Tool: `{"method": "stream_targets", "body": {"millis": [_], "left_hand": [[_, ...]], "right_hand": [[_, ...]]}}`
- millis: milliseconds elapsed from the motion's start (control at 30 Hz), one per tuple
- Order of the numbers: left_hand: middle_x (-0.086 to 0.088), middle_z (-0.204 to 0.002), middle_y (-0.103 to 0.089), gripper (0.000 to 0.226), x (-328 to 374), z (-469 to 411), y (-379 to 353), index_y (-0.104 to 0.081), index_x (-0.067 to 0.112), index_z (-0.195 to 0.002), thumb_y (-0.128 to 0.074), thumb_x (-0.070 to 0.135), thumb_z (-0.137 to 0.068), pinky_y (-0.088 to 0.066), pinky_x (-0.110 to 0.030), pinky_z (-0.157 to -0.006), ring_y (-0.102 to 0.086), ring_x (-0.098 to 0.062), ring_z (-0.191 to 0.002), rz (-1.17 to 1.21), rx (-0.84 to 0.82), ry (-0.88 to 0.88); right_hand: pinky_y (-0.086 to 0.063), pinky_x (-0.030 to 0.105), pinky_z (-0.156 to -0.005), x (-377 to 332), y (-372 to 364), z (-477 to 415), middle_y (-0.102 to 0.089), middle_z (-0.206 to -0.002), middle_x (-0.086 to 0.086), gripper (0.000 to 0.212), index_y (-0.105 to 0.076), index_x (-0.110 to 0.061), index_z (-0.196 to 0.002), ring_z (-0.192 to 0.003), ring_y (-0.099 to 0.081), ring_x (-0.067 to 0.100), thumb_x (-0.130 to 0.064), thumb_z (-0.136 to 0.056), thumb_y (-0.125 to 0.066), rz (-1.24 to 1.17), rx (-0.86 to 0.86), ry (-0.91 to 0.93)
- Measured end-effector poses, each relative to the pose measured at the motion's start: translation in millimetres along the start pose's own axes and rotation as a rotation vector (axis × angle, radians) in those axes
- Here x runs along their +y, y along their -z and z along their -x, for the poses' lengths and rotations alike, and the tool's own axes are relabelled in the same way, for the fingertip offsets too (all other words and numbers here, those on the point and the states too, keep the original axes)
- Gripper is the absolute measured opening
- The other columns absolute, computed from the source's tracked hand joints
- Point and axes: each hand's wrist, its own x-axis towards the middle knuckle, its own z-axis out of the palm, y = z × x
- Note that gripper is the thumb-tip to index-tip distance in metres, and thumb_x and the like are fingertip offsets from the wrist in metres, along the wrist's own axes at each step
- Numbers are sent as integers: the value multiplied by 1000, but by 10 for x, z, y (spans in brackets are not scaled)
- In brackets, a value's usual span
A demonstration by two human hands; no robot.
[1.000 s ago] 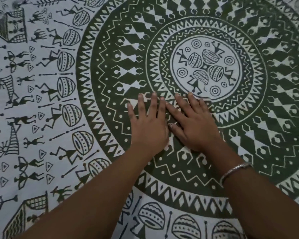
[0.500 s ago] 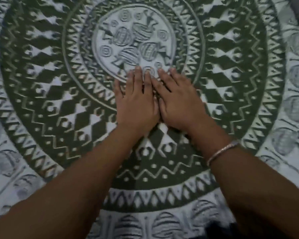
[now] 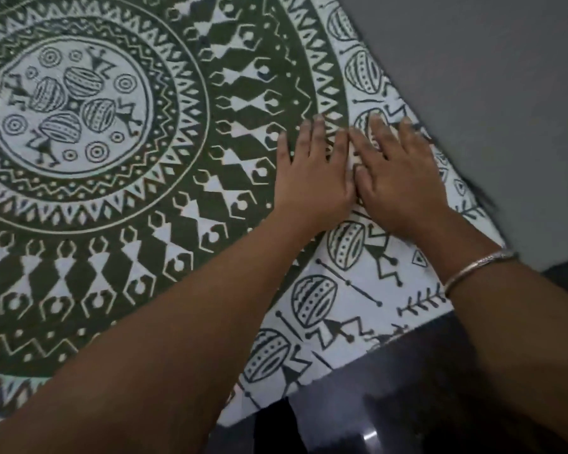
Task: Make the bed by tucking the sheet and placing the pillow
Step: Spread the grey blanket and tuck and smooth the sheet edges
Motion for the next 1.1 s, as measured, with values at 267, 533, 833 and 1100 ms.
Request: {"method": "stream_targets", "body": {"millis": [267,533,833,1100], "left_hand": [[-16,-158,-1,70,308,224,24,-7,13,-150,-31,45,-93,2,-49,-116,2,-30,-145,37,-81,-117],[-18,-157,-2,79,465,289,-77,-8,9,-150,-24,54,-87,4,-53,-114,1,-36,-144,-79,-50,-116],[-17,-157,-7,78,811,354,-135,-10,3,-149,-16,46,-84,0,-51,-116,-3,-34,-144,-106,-36,-60],[-14,-157,-12,75,898,530,-116,-16,4,-148,-26,44,-86,0,-47,-117,-6,-29,-145,-26,-42,-123]], "right_hand": [[-9,47,-117,235,7,286,-7,-160,7,58,-9,-28,-152,-144,-8,33,-47,-98,-21,17,-71,-99],[-12,47,-116,352,-10,440,-9,-159,7,59,-14,-31,-151,-145,-9,31,-47,-97,-30,-49,-45,-46],[-17,42,-114,539,-36,607,-11,-158,13,58,-11,-26,-152,-140,-24,32,-46,-99,-26,-83,-18,-83],[-20,45,-112,510,109,797,-19,-151,29,77,2,-8,-151,-138,-23,39,-54,-97,-27,-37,-167,-202]]}}
